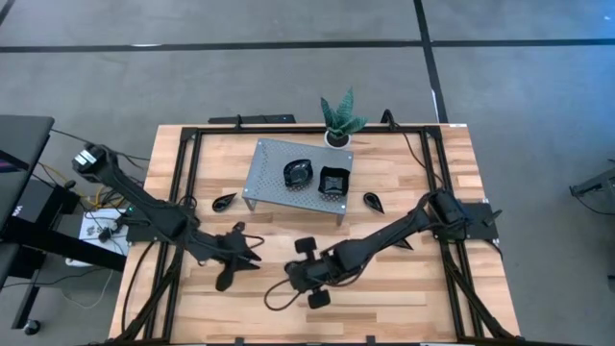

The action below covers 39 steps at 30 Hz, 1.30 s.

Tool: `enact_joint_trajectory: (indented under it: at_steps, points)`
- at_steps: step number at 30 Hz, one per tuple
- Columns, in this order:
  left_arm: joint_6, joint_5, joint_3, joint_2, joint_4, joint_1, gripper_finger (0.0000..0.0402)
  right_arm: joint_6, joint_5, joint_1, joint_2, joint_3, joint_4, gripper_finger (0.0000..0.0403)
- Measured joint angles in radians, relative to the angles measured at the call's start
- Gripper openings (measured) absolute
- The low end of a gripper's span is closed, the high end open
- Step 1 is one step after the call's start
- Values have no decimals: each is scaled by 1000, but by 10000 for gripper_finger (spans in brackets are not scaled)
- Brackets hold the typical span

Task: Pick & Place Mini shaped plates
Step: Put the drop shaped plate on the shelf

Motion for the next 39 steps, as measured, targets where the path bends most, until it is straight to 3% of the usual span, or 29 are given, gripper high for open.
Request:
enact_joint_trajectory:
  at_steps: [6, 10, 15, 22, 27, 33, 39]
  points:
    - [59, 7, 0, -202, -116, -4, 104, -251, 191, -39, 0, 206, -138, 3]
    - [225, 7, 0, -311, -126, -18, 104, -475, 206, -104, 0, 311, -141, 5]
    - [259, 3, 0, -403, -125, -18, 104, -644, 210, -214, 0, 422, -189, 2]
    - [317, 3, 0, -399, -127, -17, 104, -959, 30, -370, -2, 434, -185, 1]
    - [318, 3, 0, -362, -128, -17, 104, -1173, -8, -442, 0, 418, -173, 1]
    - [303, 3, 0, -310, -130, -16, 104, -1097, -219, -504, 8, 418, -186, 1]
    - [300, 3, 0, -274, -128, -16, 104, -1145, -227, -509, 35, 420, -182, 1]
